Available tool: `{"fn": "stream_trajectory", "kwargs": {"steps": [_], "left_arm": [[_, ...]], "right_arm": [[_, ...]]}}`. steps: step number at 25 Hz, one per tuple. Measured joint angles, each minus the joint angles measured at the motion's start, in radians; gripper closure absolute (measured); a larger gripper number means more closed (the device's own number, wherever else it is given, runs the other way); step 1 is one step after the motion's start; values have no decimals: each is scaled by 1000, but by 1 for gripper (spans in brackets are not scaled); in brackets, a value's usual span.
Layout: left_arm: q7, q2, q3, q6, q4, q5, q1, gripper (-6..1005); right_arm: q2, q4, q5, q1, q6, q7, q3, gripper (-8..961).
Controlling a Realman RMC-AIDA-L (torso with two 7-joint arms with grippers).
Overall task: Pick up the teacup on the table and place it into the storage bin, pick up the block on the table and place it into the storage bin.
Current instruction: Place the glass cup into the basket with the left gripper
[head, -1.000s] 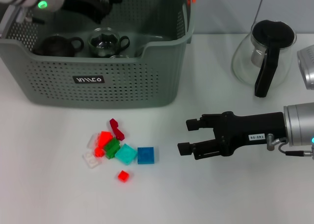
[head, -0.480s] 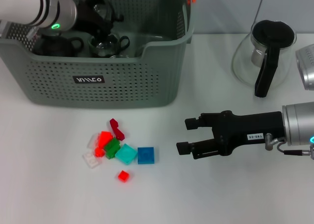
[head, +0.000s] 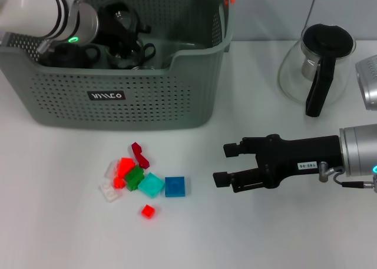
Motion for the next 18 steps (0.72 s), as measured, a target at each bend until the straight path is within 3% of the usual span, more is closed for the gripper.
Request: {"fn": "stream_trajectory", "kwargs": {"steps": [13,16,18], "left_arm": [[-5,-1,-3,9,3,11,-1,914],[-6,-1,-2,8,4,12,-1,711],[-17,-1,-3,8,11,17,0,649]], "right_arm": [[0,0,0,0,0,0,0,38],[0,-1,0,0,-1,0,1,37],[0,-1,0,0,0,0,1,37]]}}
